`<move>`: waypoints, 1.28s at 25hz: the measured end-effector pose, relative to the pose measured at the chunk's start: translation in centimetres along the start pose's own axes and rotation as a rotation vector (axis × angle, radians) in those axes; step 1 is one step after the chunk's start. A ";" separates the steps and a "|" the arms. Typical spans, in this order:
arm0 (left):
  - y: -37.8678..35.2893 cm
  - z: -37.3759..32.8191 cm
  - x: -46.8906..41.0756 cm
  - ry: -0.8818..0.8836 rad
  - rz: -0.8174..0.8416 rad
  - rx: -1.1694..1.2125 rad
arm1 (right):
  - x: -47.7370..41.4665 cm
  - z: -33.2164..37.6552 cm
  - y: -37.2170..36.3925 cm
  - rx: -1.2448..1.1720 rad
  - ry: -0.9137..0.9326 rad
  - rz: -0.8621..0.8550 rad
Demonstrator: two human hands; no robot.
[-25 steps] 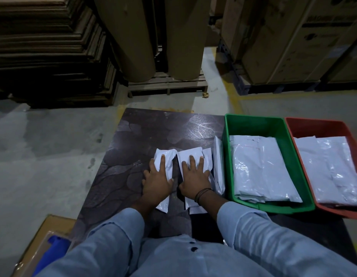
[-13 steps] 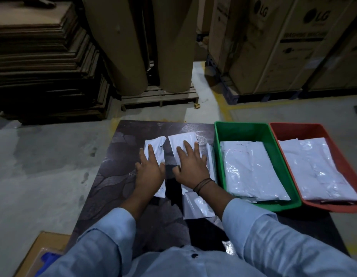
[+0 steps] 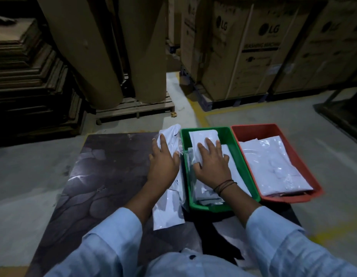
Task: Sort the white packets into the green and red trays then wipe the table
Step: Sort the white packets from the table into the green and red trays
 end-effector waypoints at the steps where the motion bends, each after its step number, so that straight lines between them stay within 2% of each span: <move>1: -0.8 -1.4 0.1 -0.012 0.004 -0.008 | 0.1 -1.9 0.0 0.020 -0.032 0.027; 4: -3.5 -5.1 0.4 -0.029 0.030 -0.038 | 0.0 -6.3 -0.7 0.106 -0.113 0.124; 8: -6.0 -7.5 0.5 0.031 0.077 -0.065 | -0.7 -8.6 -2.6 0.131 -0.010 0.244; 12: -6.7 -8.4 0.4 0.074 0.064 -0.124 | -0.7 -9.8 -4.6 0.181 0.012 0.328; 16: -7.1 -9.8 -0.3 0.092 0.059 -0.168 | -0.7 -10.2 -5.1 0.204 0.031 0.346; 20: -9.8 -9.1 -0.5 0.178 0.136 -0.276 | -1.0 -10.5 -5.2 0.204 0.065 0.361; 24: -13.4 -8.0 -0.4 0.095 0.189 -0.376 | -0.9 -10.4 -5.4 0.227 0.081 0.347; 32: -15.4 -6.6 -1.0 0.103 0.178 -0.225 | -0.8 -10.5 -6.1 0.191 0.062 0.328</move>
Point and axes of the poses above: each hand's wrist, its own x-axis away from the middle knuckle, its own y-axis out of the back of the hand, z = x × y, the point moved 5 cm from there along -x, towards the middle knuckle, and after that the axes turned 13 degrees about z, right-handed, at the moved point
